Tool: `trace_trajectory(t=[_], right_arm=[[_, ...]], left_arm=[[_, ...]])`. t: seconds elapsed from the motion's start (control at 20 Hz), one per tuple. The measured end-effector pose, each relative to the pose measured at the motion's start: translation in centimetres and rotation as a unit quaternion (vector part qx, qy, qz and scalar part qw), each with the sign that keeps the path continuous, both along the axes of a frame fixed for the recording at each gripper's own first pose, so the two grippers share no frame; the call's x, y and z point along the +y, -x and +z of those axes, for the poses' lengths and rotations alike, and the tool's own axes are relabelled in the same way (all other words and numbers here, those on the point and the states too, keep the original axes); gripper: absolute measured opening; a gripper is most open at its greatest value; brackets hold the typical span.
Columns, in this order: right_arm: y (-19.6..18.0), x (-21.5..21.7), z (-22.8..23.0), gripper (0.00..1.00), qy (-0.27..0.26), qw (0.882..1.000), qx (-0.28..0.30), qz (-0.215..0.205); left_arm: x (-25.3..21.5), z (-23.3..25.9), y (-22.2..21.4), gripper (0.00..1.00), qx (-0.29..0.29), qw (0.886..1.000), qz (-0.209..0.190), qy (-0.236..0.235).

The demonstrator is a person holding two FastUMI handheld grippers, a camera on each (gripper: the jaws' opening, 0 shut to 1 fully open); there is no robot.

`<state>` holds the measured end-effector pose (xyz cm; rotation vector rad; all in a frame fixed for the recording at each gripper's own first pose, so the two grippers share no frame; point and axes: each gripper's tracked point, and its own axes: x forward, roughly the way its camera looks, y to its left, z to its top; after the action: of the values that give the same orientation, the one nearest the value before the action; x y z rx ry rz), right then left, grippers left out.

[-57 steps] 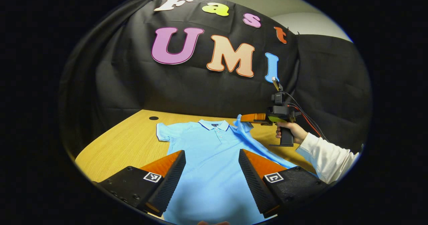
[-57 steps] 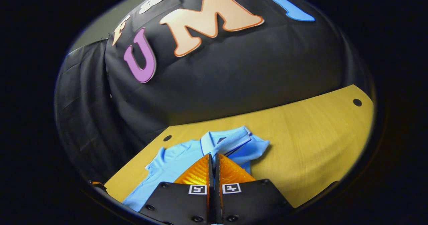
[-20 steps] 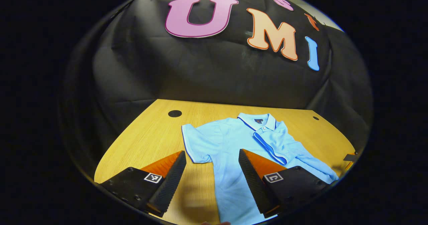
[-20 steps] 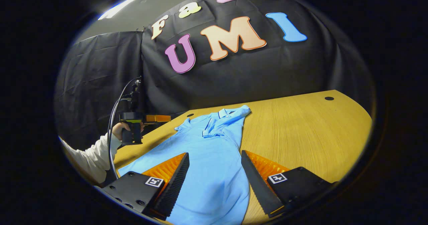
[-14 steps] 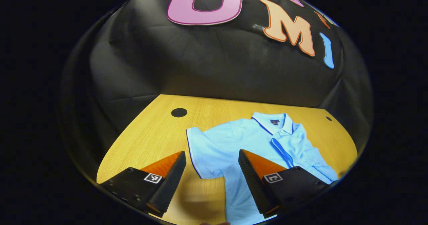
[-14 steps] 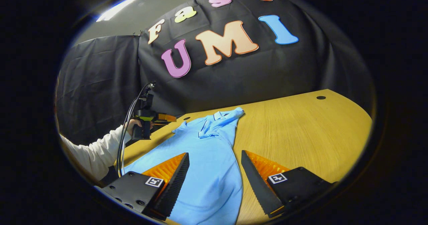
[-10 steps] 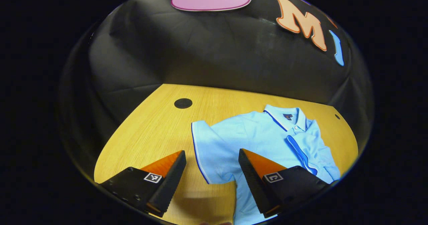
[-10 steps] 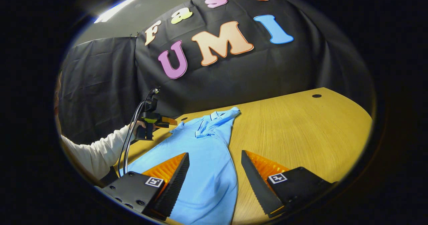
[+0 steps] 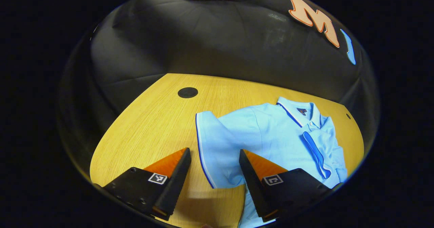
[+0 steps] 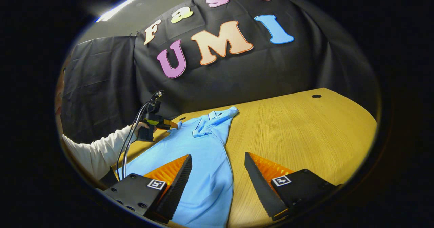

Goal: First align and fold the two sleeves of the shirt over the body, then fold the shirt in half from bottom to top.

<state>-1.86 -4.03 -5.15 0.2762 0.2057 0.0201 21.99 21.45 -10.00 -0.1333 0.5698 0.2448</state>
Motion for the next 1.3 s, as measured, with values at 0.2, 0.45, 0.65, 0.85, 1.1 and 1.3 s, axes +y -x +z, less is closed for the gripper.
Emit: trace_trajectory(t=[0.2,0.45,0.65,0.85,1.1,1.3], right_arm=[[-0.1,-0.5,-0.8,0.97,-0.011,1.0,0.007,-0.006],[0.0,-0.7,-1.1,0.98,-0.023,1.0,0.013,-0.007],[0.3,-0.5,0.0,0.97,-0.021,1.0,0.0,-0.004],[0.6,-0.9,-0.1,0.97,-0.011,1.0,0.002,-0.009],[0.9,-0.6,-0.8,0.97,-0.001,1.0,0.015,-0.002],[0.9,-1.1,-0.7,0.97,-0.001,1.0,0.012,-0.007]], left_arm=[[0.5,-0.3,0.1,0.64,0.004,1.0,0.002,-0.02],[-0.7,-0.4,0.1,0.38,0.009,0.999,-0.025,-0.023],[-1.2,-0.4,-0.3,0.13,0.016,0.999,-0.024,-0.03],[-1.8,-0.3,0.1,0.0,0.021,0.999,-0.023,-0.021],[-5.0,3.6,-0.9,0.0,-0.021,0.998,-0.051,-0.008],[-10.1,6.8,-1.6,0.0,-0.048,0.993,-0.107,-0.011]])
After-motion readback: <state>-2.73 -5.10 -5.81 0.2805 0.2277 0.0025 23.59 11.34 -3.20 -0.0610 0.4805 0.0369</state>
